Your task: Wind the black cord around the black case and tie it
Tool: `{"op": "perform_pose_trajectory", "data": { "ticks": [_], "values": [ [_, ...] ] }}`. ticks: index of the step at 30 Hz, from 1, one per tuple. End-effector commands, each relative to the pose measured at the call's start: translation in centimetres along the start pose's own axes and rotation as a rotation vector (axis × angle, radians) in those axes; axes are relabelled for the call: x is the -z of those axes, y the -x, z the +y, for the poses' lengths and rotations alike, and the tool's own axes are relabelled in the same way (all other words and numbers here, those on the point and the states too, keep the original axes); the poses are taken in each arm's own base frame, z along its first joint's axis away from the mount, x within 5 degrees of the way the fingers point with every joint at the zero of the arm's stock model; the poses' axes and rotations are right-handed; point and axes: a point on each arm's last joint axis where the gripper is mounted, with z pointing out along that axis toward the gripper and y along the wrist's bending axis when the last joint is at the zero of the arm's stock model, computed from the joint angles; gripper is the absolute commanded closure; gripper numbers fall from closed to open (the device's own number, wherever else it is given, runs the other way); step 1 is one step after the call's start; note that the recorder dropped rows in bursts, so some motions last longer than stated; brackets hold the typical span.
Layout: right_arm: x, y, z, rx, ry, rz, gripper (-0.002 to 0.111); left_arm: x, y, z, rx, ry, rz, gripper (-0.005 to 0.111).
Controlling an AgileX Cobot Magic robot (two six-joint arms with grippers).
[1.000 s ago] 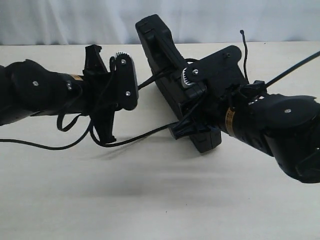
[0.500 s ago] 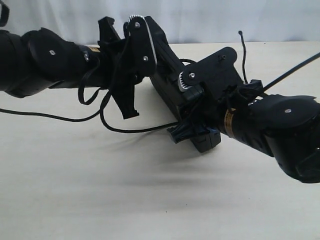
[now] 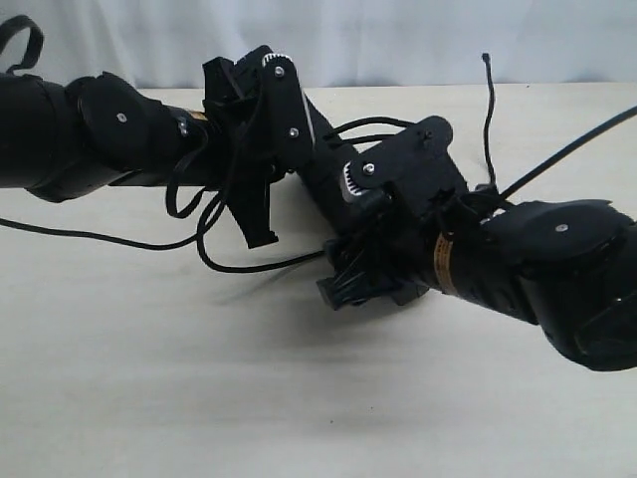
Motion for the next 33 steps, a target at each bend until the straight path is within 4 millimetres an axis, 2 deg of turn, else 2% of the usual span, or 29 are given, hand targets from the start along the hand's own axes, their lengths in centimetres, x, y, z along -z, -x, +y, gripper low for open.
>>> {"op": "perform_pose_trajectory", "data": {
  "ticks": [1,4,7,9,14,18,21,26,27,30,32,33],
  "values": [
    [-0.2,-0.9,0.7,-0.089,0.058,0.049,0.019,0.1,0.1,0.2,0.036,0.020,-0.003,0.107],
    [0.3,-0.7,0.9,-0.122,0.088,0.046,0.013,0.1,0.1,0.2,0.036,0.020,-0.003,0.107],
    [1.5,0.2,0.9,-0.122,0.127,0.001,0.012,0.1,0.1,0.3,0.038,0.027,-0.003,0.107],
    [2.8,1.0,0.7,-0.133,0.139,-0.053,0.012,0.1,0.1,0.3,0.041,0.026,-0.003,0.107],
    [6.9,2.7,-1.6,-0.179,0.011,-0.182,0.013,0.1,0.1,0.3,0.041,0.026,-0.003,0.107],
    [9.9,3.5,-4.0,-0.215,-0.105,-0.201,0.021,0.1,0.1,0.3,0.041,0.026,-0.003,0.107],
    [10.8,4.5,-5.9,-0.288,-0.121,-0.181,0.032,0.1,0.1,0.3,0.041,0.026,-0.003,0.107],
    [10.8,7.6,-9.0,-0.340,-0.076,-0.133,0.047,0.1,0.1,0.3,0.041,0.026,-0.003,0.107],
    [10.6,8.2,-9.9,-0.394,-0.053,-0.108,0.051,0.1,0.1,0.3,0.043,0.026,-0.003,0.107],
    [8.9,9.6,-12.0,-0.407,0.051,-0.007,0.059,0.1,0.1,0.2,0.043,0.022,-0.003,0.107],
    [7.4,9.7,-13.3,-0.470,0.158,0.076,0.063,0.1,0.1,0.2,0.043,0.022,-0.003,0.107],
    [6.0,9.5,-14.4,-0.513,0.208,0.126,0.063,0.1,0.1,0.2,0.043,0.022,-0.003,0.107]
  ]
}}
